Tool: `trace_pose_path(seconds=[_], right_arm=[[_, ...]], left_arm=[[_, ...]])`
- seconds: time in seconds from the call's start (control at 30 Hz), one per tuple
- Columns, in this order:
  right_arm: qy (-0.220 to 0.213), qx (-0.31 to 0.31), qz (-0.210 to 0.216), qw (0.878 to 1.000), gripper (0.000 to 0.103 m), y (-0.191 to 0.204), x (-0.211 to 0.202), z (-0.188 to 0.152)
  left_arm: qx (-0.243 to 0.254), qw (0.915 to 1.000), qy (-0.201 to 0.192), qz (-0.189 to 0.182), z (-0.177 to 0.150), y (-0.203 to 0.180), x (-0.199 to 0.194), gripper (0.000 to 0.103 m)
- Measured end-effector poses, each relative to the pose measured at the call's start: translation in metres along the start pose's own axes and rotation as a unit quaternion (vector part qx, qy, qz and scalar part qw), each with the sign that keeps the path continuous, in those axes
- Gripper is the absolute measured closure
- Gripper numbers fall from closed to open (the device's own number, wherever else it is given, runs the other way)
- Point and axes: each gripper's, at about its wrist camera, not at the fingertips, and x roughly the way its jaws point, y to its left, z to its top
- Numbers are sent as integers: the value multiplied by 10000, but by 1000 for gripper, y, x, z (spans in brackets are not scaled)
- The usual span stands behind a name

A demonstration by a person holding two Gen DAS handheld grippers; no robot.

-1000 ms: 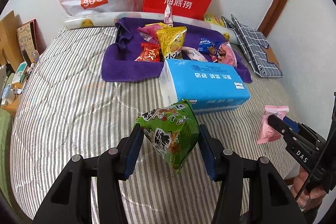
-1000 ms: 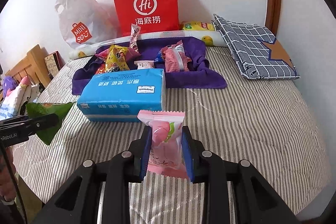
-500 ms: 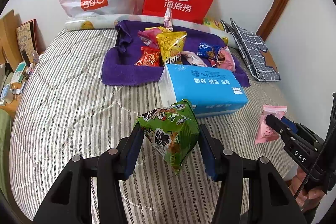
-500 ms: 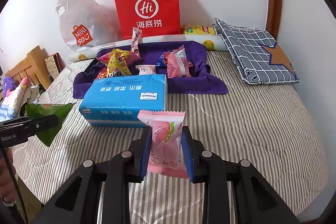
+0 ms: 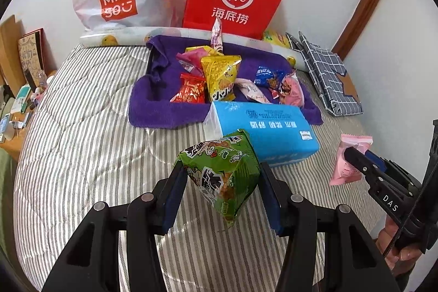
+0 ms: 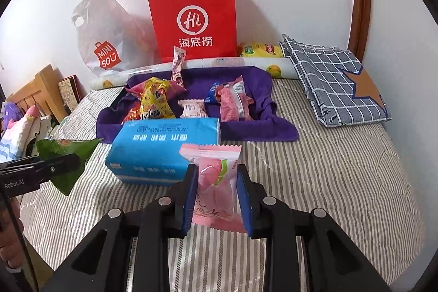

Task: Organize snacks
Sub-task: 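Carry both snacks over the purple towel and lower them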

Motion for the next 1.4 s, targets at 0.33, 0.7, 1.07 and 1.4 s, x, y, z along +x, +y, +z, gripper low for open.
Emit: trace_pose_path(seconds=[0.33, 0.7, 1.07, 1.4], right_arm=[[-52, -21, 48, 10000, 76, 3, 10, 23], [-102, -45, 93, 9999, 76, 2, 24, 50], [-146, -72, 95, 9998, 76, 0, 46, 84], [-272, -56, 90, 9996, 76, -10, 74, 112]], left_arm=[[-17, 10000, -11, 4, 24, 2, 6, 51], [-12, 10000, -66, 39, 52, 3, 14, 51], [63, 9999, -84, 36, 80, 1, 27, 51], [106, 9995, -127, 251, 114, 15, 44, 51]])
